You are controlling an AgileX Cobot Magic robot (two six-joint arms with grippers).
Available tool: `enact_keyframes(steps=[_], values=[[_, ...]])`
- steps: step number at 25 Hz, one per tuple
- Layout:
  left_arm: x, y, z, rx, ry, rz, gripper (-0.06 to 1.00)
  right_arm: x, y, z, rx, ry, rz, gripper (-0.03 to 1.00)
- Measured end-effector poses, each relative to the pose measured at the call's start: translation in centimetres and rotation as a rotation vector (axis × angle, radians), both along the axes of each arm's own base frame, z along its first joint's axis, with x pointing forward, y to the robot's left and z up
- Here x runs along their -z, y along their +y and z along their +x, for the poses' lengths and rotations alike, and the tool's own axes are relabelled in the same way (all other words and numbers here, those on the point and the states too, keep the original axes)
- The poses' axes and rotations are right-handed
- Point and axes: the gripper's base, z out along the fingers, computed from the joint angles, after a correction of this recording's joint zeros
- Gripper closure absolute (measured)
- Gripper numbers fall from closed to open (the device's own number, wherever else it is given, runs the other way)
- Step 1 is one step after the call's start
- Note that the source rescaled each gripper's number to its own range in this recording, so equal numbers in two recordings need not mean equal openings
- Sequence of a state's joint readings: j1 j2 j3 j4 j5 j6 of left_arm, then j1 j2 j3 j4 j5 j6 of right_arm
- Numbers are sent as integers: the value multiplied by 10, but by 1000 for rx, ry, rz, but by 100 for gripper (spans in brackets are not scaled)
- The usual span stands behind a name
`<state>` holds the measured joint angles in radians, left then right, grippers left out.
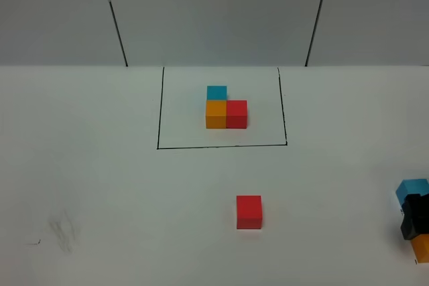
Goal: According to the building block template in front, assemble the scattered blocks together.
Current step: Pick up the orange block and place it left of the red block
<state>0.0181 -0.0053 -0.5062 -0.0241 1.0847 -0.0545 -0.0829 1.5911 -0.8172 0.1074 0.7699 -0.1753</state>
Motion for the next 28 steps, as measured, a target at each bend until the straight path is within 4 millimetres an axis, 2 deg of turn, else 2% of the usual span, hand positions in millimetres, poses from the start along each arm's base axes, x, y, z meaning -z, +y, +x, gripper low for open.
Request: enact_keyframes(steps=[12, 22, 25, 28], values=[[0, 0, 0, 0, 0, 0, 61, 32, -3, 9, -10, 63, -18, 14], [0, 0, 0, 0, 0, 0, 61, 48, -4, 12, -16, 100, -22, 18], [0, 0, 0, 0, 0, 0, 61, 49, -4, 12, -18, 104, -23, 25], [0, 0, 0, 0, 0, 0, 61, 49, -4, 12, -20, 103, -26, 43]])
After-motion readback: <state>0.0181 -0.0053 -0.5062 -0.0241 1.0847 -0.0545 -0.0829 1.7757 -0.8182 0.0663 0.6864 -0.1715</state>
